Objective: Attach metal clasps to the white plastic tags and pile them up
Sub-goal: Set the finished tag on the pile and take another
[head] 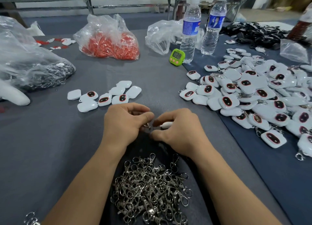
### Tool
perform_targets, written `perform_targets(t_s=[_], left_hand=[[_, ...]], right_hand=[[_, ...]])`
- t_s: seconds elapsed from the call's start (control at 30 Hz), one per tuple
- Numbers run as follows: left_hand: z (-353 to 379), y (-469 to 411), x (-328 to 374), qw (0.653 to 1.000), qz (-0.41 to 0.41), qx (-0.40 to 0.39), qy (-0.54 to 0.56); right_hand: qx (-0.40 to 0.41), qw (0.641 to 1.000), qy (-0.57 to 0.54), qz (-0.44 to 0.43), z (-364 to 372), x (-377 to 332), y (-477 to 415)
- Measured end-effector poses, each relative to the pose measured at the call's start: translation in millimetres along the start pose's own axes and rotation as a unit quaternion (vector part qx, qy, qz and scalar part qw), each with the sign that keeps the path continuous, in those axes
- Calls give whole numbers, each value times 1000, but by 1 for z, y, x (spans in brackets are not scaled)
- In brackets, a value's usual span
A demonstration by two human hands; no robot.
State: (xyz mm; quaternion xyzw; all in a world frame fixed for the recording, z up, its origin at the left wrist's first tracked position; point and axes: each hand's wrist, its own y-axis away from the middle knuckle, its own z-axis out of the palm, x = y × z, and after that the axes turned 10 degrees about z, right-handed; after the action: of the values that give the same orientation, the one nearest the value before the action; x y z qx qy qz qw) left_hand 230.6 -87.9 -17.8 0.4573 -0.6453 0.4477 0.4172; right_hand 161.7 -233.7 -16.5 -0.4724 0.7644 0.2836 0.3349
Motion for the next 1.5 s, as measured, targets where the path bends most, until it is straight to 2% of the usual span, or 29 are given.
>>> perform_targets(t_s=[0.17, 0.3, 0.43, 0.6, 0.73, 1.0, 1.17, 1.33, 1.5], left_hand=[[2, -1, 4, 994, -18, 2, 110], [2, 1, 6, 993, -18, 14, 114], [3, 1, 7, 991, -23, 36, 129], [3, 3, 7, 989, -23, 37, 144], [3, 3, 8, 991, -25, 26, 132], [0, 8, 12, 993, 3, -76, 90], [0, 6, 9, 994, 19, -53, 97], [2, 5, 10, 989, 54, -50, 131], [5, 6, 10, 987, 63, -37, 145]], right_hand=[[12, 999, 25, -31, 8, -1, 2], [9, 998, -67, -3, 8, -2, 0], [-30, 987, -157, 23, 7, -3, 0], [-54, 971, -230, 32, 2, -2, 0], [-36, 963, -264, 47, 3, -4, -3], [31, 970, -239, 45, 6, -5, -6], [19, 973, -224, 44, 9, -4, -6], [-34, 970, -238, 40, 2, -4, -6], [-27, 965, -259, 32, 2, -4, -6]])
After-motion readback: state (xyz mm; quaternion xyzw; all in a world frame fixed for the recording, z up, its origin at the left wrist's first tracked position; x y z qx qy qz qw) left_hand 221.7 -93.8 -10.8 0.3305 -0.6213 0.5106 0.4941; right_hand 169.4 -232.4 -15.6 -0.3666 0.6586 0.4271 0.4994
